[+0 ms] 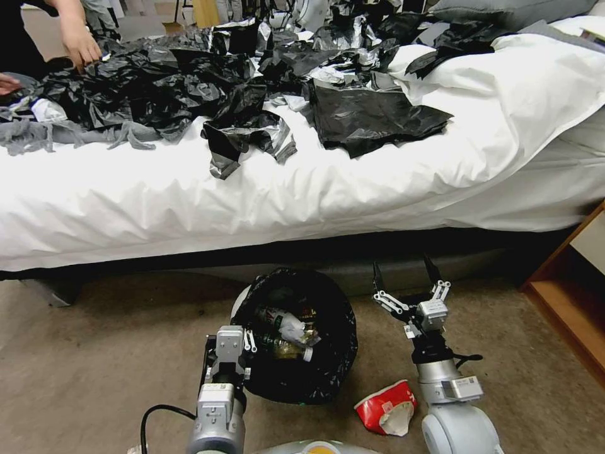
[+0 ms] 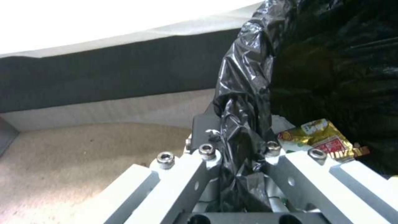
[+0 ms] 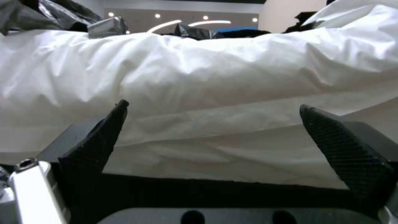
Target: Pick up the trash bin, then pick up the garbage from the floor and place it into the trash bin.
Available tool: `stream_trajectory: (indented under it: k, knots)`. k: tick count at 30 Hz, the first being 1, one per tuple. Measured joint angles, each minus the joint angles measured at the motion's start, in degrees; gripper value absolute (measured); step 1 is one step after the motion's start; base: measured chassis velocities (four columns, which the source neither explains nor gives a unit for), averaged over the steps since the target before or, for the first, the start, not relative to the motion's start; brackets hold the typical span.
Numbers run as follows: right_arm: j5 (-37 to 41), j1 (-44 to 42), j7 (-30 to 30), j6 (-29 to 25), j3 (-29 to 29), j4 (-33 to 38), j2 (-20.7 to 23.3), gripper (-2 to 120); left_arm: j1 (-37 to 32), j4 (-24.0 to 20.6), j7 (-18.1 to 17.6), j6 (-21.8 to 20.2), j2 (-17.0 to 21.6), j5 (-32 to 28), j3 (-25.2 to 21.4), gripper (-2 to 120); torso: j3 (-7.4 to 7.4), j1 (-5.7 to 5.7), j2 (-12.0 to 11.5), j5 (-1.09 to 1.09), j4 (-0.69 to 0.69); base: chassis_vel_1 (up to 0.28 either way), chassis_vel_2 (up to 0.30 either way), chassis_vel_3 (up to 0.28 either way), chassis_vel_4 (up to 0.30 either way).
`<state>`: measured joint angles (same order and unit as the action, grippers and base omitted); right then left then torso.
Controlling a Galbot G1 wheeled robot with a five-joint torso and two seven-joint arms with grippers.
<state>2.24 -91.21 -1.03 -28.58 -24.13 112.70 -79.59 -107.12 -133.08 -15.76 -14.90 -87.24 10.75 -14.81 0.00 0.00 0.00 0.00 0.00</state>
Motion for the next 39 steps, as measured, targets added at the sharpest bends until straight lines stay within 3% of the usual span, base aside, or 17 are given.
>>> stream_trajectory:
  k: [14,26,30,34,37,39]
  knots:
    - [0.1,0.2,0.4,-1.4,-0.5,-0.5,-0.1,100,0.0,-0.2,0.0,0.0,-0.1,-0.1,-0.2,2,-0.02,-0.02,0.0,0.00,-0.01,0.199,-0.193,-0.190,0.198]
    - [-0.3,0.5,0.4,-2.1,-1.2,-0.5,0.1,100,-0.1,-0.6,0.0,-0.1,-0.1,-0.1,-0.4,2,0.00,-0.01,0.0,0.00,0.00,-0.003,-0.010,0.008,0.006]
    - [-1.2,0.9,-1.1,-0.1,-1.1,-0.5,0.6,100,0.0,-0.8,0.0,-0.1,-0.1,-0.1,-0.6,2,0.00,-0.01,0.0,0.00,0.00,0.000,0.000,0.000,0.000]
    - [-1.3,1.7,-3.6,6.6,-0.2,0.5,1.6,100,0.0,-0.8,0.0,-0.1,-0.1,-0.2,-0.7,2,0.00,-0.01,0.0,0.00,0.00,0.000,0.000,0.000,0.000]
    - [-2.7,3.1,-0.2,10.4,-2.0,0.2,3.0,100,0.0,-0.9,0.0,-0.1,-0.2,-0.2,-0.7,2,0.00,-0.01,0.0,0.00,0.00,0.000,0.000,0.000,0.000]
    - [-3.2,4.4,7.5,12.5,-4.1,-1.4,5.1,100,0.0,-0.9,0.0,-0.1,-0.2,-0.2,-0.7,2,0.00,-0.01,0.0,0.01,0.00,0.000,0.000,0.000,0.000]
